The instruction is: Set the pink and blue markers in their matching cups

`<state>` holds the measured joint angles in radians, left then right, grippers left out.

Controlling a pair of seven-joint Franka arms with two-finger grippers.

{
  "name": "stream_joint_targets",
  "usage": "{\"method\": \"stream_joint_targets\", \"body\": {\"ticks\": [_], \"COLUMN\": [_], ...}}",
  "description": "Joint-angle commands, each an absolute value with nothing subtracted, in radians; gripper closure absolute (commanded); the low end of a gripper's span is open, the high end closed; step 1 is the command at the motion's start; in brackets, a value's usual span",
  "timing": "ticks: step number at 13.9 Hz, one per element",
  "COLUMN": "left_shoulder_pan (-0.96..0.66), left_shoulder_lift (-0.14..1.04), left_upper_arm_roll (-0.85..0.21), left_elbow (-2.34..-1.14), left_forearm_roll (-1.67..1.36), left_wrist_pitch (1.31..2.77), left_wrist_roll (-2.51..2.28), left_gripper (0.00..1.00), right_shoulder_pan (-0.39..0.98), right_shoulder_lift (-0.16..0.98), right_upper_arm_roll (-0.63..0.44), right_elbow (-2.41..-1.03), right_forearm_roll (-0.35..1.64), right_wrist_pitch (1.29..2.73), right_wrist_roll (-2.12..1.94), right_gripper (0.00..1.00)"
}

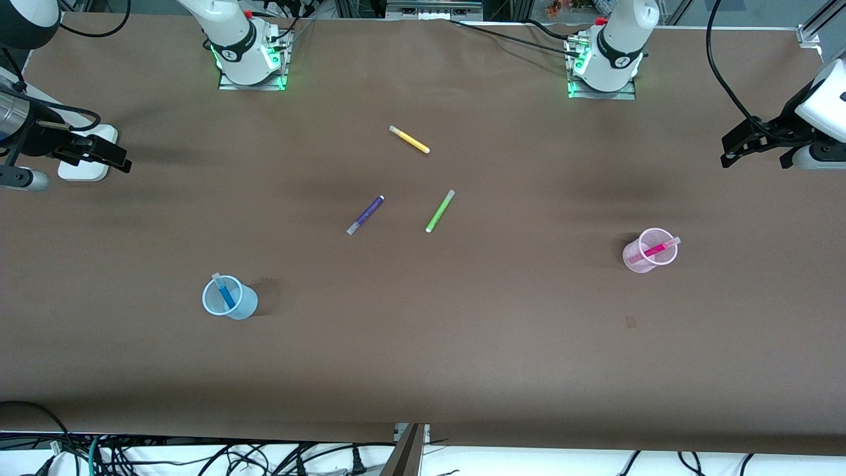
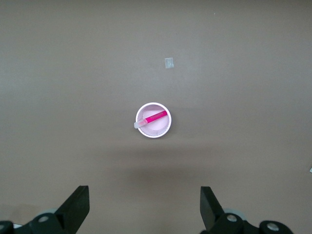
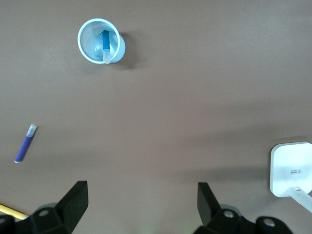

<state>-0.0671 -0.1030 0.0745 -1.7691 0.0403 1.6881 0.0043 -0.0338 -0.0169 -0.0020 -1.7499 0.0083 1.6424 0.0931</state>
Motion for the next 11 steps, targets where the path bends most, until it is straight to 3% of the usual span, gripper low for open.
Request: {"method": "stream_joint_targets", "body": {"ticks": [1, 11], "left_shoulder_pan": [-0.071, -0.071], "left_shoulder_lift": [-0.095, -0.097], "left_upper_arm_roll": [0.071, 0.069], "left_elbow": [-1.752, -1.752], "left_forearm_roll": [0.066, 0.064], "left_wrist_pitch": [1.677, 1.675], "left_wrist_roll": [0.002, 0.0], "left_gripper": [0.0, 0.0], "right_shoulder_pan": [-0.014, 0.015], "right_shoulder_lift": [-0.011, -0.011], "right_upper_arm_roll": [0.0, -0.002], "right_elbow": [-1.732, -1.733], "right_forearm_roll": [-0.012, -0.023], "right_wrist_pitch": [1.626, 1.617], "right_wrist_roll": [0.092, 0.152], "right_gripper": [0.01, 0.01]}}
